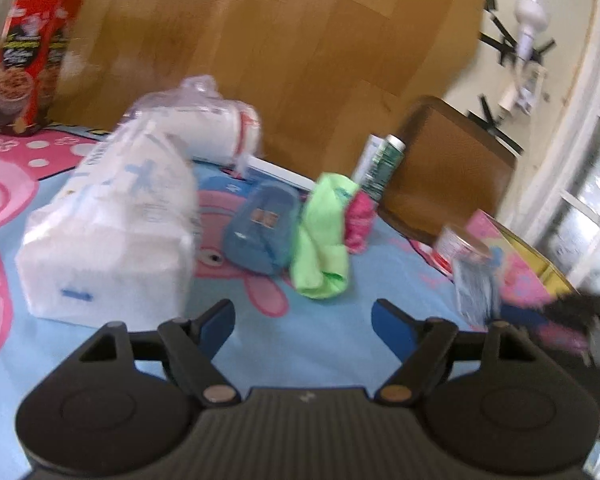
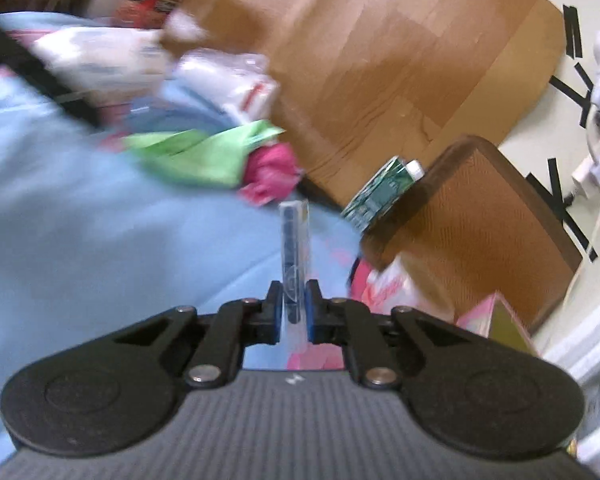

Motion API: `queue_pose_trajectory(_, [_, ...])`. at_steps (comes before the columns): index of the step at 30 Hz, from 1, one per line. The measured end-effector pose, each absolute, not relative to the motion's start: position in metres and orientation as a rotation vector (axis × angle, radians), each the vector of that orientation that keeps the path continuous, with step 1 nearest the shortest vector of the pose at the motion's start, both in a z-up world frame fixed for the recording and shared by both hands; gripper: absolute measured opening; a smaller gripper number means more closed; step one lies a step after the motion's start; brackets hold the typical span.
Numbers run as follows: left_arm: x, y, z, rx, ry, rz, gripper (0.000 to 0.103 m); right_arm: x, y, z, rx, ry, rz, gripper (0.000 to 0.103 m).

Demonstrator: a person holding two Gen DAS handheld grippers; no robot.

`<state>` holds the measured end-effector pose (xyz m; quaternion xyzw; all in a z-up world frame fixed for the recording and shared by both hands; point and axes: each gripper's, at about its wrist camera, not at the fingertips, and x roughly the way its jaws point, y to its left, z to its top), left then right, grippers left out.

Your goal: Organize soft objects

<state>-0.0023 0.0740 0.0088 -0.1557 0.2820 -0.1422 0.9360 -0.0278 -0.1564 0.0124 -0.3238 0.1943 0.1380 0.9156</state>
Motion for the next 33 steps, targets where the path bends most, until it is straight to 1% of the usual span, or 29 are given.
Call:
queue_pose_trajectory(1, [-0.004, 0.069, 0.011, -0.320, 0.582, -0.308, 0.078, -0.042, -0.162, 0.010, -0.649, 0.410, 0.307, 0.028])
queue_pose_trajectory(2, [-0.006, 0.064, 0.013, -0.327, 0.591, -0.332, 0.078, -0.052, -0.170, 0.009, -0.616, 0.426, 0.325, 0.035])
queue_pose_trajectory(3, [-0.007, 0.057, 0.015, -0.338, 0.605, -0.359, 0.078, -0.063, -0.176, 0.010, -0.566, 0.441, 0.343, 0.048])
queue_pose_trajectory(4, [-0.007, 0.049, 0.017, -0.351, 0.626, -0.391, 0.078, -0.070, -0.182, 0.011, -0.519, 0.443, 0.360, 0.051])
queue_pose_trajectory(8, [-0.004, 0.015, 0.022, -0.363, 0.720, -0.479, 0.078, -0.077, -0.200, 0.013, -0.370, 0.446, 0.388, 0.054])
queue_pose_trajectory(9, [-0.002, 0.006, 0.021, -0.362, 0.753, -0.497, 0.078, -0.076, -0.200, 0.011, -0.352, 0.441, 0.383, 0.057])
queue_pose_trajectory(11, [0.000, -0.010, 0.017, -0.372, 0.819, -0.523, 0.078, -0.070, -0.195, 0.008, -0.318, 0.451, 0.384, 0.067])
queue_pose_trajectory(12, [0.003, -0.016, 0.014, -0.385, 0.852, -0.525, 0.078, -0.066, -0.193, 0.006, -0.294, 0.465, 0.398, 0.077])
queue_pose_trajectory(13, [0.006, -0.021, 0.011, -0.408, 0.883, -0.523, 0.078, -0.062, -0.191, 0.005, -0.268, 0.477, 0.409, 0.084])
queue_pose_trajectory(14, [0.007, -0.024, 0.008, -0.428, 0.891, -0.523, 0.079, -0.056, -0.191, 0.003, -0.243, 0.491, 0.427, 0.086])
queue_pose_trajectory(15, [0.007, -0.027, 0.007, -0.436, 0.881, -0.514, 0.083, -0.050, -0.191, 0.001, -0.225, 0.505, 0.449, 0.087])
queue_pose_trajectory(17, [0.008, -0.036, 0.006, -0.431, 0.876, -0.513, 0.084, -0.037, -0.189, -0.005, -0.187, 0.543, 0.474, 0.086])
queue_pose_trajectory(18, [0.008, -0.040, 0.005, -0.427, 0.872, -0.514, 0.078, -0.034, -0.190, -0.007, -0.146, 0.545, 0.484, 0.083])
queue_pose_trajectory(19, [0.009, -0.044, 0.005, -0.423, 0.885, -0.525, 0.078, -0.034, -0.188, -0.006, -0.140, 0.536, 0.486, 0.065])
queue_pose_trajectory(21, [0.007, -0.053, 0.011, -0.377, 0.876, -0.498, 0.077, -0.037, -0.185, -0.004, -0.149, 0.527, 0.441, 0.057])
queue_pose_trajectory(23, [0.009, -0.059, 0.020, -0.358, 0.866, -0.516, 0.075, -0.040, -0.193, -0.003, -0.109, 0.503, 0.410, 0.054])
queue_pose_trajectory(24, [0.009, -0.063, 0.027, -0.354, 0.850, -0.526, 0.075, -0.043, -0.197, -0.002, -0.099, 0.490, 0.380, 0.046])
queue_pose_trajectory(25, [0.010, -0.068, 0.034, -0.346, 0.837, -0.543, 0.075, -0.047, -0.200, 0.001, -0.095, 0.467, 0.342, 0.042])
queue_pose_trajectory(33, [0.029, -0.141, 0.093, -0.217, 0.712, -0.698, 0.076, -0.065, -0.259, 0.044, 0.054, 0.271, 0.158, 0.042])
